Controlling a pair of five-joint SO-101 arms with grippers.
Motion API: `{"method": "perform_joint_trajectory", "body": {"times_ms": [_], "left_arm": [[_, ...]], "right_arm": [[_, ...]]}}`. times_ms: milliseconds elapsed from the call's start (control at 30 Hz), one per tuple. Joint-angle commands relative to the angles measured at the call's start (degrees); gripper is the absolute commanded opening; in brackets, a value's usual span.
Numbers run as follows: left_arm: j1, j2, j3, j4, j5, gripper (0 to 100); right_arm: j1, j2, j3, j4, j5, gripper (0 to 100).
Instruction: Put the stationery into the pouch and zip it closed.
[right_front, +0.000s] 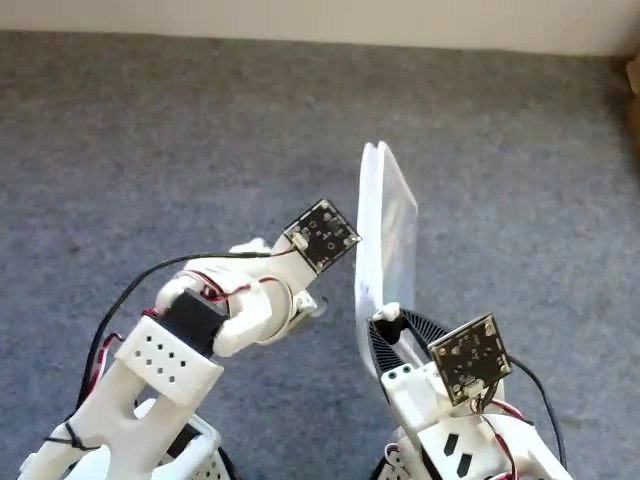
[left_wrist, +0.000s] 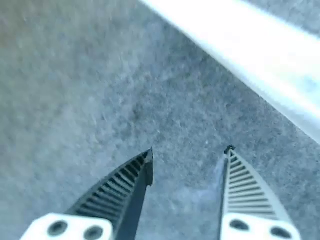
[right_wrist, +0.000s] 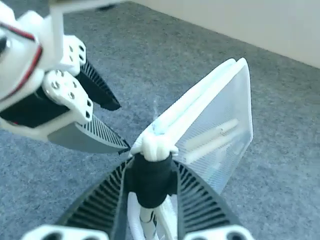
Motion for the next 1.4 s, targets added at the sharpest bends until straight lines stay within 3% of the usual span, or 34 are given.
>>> {"method": "perform_joint_trajectory", "body": {"times_ms": [0, 200, 400, 833, 1100, 1233, 1367], "left_arm": [[1.01, -1.54, -10.95, 3.34, -10.29, 23], [1.45, -1.54, -15.16, 2.99, -24.88, 23], [4.79, -1.54, -14.99, 2.99, -34.2, 23], [16.84, -1.1, -13.67, 2.81, -38.42, 22], [18.42, -1.45, 1.45, -12.48, -38.42, 22], [18.42, -1.54, 5.49, -15.74, -38.07, 22], [18.42, -1.54, 5.76, -15.74, -38.07, 10]], "right_arm": [[1.19, 0.4, -3.38, -1.45, 3.08, 0.5], [1.01, 0.22, -3.47, -1.27, 5.71, 0.5], [0.84, 0.13, -3.38, -0.92, 5.71, 0.5], [0.84, 0.13, -3.38, 2.86, 5.36, 0.5], [0.84, 0.13, -3.38, 2.86, 5.36, 0.5], [1.1, 0.04, -3.3, 2.86, 5.36, 0.5], [1.19, 0.04, -3.3, 2.86, 5.36, 0.5]]}}
